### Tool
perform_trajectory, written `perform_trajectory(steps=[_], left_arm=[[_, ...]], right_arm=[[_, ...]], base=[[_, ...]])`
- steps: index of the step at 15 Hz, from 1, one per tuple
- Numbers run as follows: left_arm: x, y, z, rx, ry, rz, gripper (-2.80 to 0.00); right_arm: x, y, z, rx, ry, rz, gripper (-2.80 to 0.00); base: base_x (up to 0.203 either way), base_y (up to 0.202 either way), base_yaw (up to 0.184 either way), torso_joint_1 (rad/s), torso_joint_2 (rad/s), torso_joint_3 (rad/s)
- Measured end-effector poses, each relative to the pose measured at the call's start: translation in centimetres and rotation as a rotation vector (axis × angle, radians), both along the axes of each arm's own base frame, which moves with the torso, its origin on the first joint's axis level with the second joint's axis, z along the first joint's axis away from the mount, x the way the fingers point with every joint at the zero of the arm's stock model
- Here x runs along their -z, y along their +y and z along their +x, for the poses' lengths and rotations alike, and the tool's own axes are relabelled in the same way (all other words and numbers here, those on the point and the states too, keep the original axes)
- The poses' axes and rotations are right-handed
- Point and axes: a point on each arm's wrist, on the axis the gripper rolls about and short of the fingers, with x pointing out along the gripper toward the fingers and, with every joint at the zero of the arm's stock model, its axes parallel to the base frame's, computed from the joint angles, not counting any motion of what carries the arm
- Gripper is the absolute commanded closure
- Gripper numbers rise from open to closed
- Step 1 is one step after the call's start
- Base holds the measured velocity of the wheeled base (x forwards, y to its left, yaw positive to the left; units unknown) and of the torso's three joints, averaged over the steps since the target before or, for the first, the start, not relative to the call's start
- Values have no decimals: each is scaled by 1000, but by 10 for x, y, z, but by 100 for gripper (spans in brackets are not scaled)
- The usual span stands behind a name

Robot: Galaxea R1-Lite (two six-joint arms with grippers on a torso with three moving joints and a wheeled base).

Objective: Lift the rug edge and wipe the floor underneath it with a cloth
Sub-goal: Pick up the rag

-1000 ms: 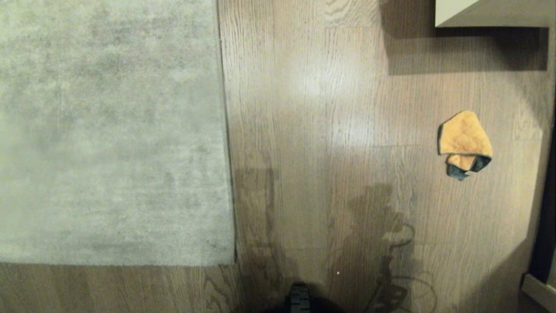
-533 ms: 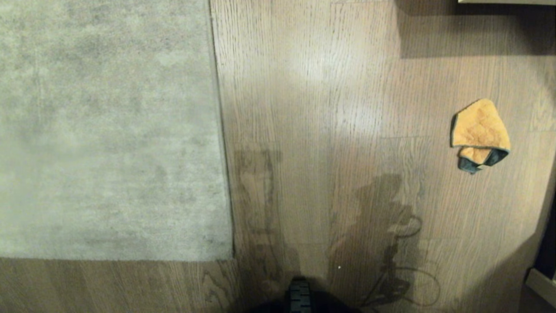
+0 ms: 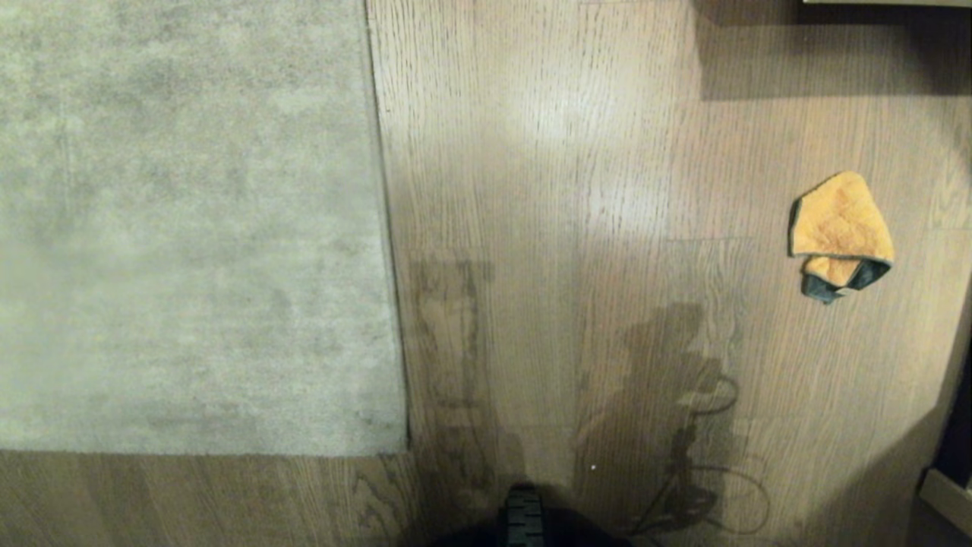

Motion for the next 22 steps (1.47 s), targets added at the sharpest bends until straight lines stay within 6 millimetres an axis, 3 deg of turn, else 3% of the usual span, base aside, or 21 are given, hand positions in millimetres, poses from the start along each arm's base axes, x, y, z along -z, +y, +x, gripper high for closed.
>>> perform_trajectory(steps=[22], left_arm=[[0,0,0,0,0,0,0]], right_arm=[[0,0,0,0,0,0,0]], base=[[0,0,0,0,0,0]])
